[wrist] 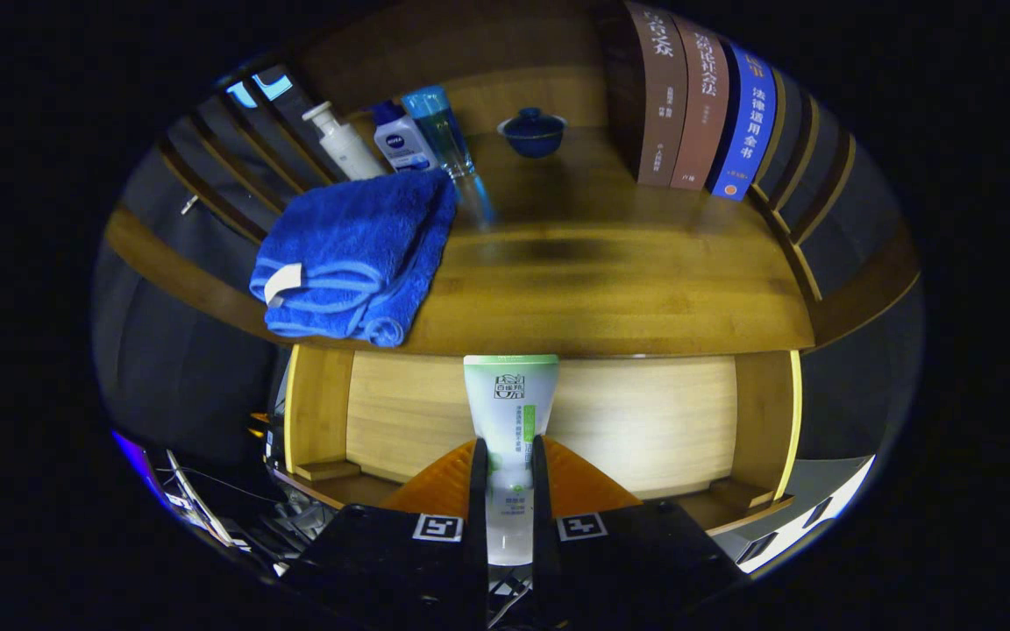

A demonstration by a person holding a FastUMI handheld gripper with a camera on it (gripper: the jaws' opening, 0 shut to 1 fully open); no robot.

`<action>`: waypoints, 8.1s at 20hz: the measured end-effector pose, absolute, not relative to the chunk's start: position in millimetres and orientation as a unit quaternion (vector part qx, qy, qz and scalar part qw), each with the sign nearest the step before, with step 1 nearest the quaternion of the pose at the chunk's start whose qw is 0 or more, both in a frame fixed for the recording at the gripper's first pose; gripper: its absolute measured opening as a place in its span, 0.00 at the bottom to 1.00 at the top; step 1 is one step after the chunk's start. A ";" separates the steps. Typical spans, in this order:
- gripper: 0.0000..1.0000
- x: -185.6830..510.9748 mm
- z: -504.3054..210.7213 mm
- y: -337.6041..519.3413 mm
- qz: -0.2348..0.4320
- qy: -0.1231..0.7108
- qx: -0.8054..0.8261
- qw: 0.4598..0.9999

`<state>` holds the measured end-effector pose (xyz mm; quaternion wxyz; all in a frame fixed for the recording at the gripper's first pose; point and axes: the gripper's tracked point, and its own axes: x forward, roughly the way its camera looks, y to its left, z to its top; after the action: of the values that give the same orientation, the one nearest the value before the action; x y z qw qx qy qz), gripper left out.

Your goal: Pull open the drawer, take out the items inside it, and place them on the countertop above the cabinet.

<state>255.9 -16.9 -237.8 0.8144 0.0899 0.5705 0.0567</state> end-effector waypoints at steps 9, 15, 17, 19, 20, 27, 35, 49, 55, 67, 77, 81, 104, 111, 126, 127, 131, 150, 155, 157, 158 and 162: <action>0.24 365.9 -255.5 -20.2 0.009 0.548 0.067 0.834; 0.24 390.4 -277.0 -23.6 -0.013 0.559 0.051 0.827; 0.26 396.2 -277.5 -23.2 -0.020 0.556 0.058 0.829; 0.32 394.4 -278.3 -27.8 -0.025 0.557 0.061 0.828; 0.35 394.0 -277.1 -26.9 -0.024 0.554 0.066 0.829; 0.85 384.4 -254.3 -30.9 -0.016 0.524 0.067 0.849; 1.00 321.4 -208.6 -8.8 0.027 0.433 0.089 0.897; 0.99 152.2 -189.4 -8.7 0.024 0.199 0.114 0.973; 0.99 102.2 -228.8 -16.4 -0.031 0.100 0.094 0.990; 0.99 107.8 -321.7 1.1 -0.028 0.097 0.040 0.994; 0.99 127.2 -317.0 5.1 -0.021 0.089 0.041 0.995; 0.99 156.4 -310.2 4.5 -0.019 0.076 0.019 0.997; 1.00 271.3 -321.9 2.1 -0.026 0.081 0.010 0.996; 1.00 283.0 -323.2 1.7 -0.030 0.084 0.002 0.996; 0.99 203.4 -211.3 9.2 0.001 0.054 0.015 0.998; 0.99 196.2 -192.8 11.3 0.004 0.044 0.018 0.999; 0.99 160.8 -122.4 20.4 0.017 0.018 0.051 0.998; 0.99 30.4 -1.3 31.1 0.011 -0.002 0.028 1.000; 0.99 27.3 -7.5 20.9 -0.002 0.007 0.024 1.000; 0.98 27.5 -7.5 20.4 -0.003 0.007 0.025 1.000; 0.98 27.2 -6.6 21.4 -0.002 0.005 0.027 1.000; 0.98 25.7 -4.6 24.4 0.003 0.002 0.019 1.000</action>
<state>25.7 24.4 -4.6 0.9998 0.0186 0.0021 0.0033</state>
